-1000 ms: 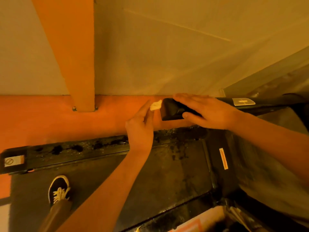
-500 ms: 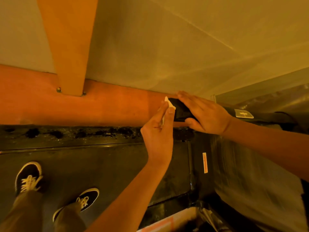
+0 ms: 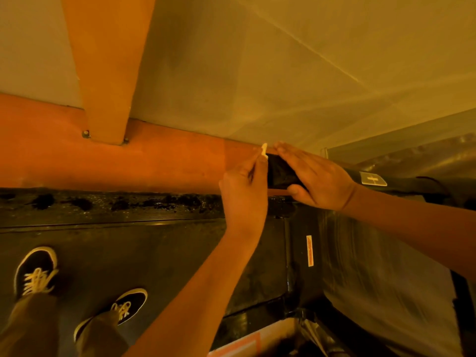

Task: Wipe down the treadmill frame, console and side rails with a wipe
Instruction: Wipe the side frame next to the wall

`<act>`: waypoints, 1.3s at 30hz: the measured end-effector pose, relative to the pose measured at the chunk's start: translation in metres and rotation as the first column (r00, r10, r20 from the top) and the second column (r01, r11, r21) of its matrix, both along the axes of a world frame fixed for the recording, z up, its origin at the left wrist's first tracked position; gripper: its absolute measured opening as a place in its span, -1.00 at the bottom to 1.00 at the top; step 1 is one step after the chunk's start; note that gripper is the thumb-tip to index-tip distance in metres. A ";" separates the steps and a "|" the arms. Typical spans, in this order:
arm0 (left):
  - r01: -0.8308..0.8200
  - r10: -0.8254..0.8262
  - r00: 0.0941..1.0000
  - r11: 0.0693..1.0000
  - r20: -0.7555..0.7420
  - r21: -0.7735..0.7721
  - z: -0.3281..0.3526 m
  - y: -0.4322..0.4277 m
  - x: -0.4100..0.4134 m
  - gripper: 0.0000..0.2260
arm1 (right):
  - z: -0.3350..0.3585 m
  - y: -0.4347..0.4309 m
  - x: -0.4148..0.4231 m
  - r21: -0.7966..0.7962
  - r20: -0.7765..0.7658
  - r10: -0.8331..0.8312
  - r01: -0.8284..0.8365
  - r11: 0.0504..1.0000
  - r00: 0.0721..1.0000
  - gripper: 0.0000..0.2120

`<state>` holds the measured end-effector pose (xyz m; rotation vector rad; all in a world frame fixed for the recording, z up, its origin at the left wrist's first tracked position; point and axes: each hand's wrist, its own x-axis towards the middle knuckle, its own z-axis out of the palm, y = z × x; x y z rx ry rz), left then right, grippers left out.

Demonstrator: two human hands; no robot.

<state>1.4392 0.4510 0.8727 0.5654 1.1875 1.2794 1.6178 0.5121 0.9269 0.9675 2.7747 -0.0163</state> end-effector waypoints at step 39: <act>-0.072 0.066 0.992 0.996 0.112 0.047 0.010 -0.029 0.005 -0.78 | -0.004 0.001 0.004 0.027 0.019 0.021 -0.022 0.999 1.000 -0.34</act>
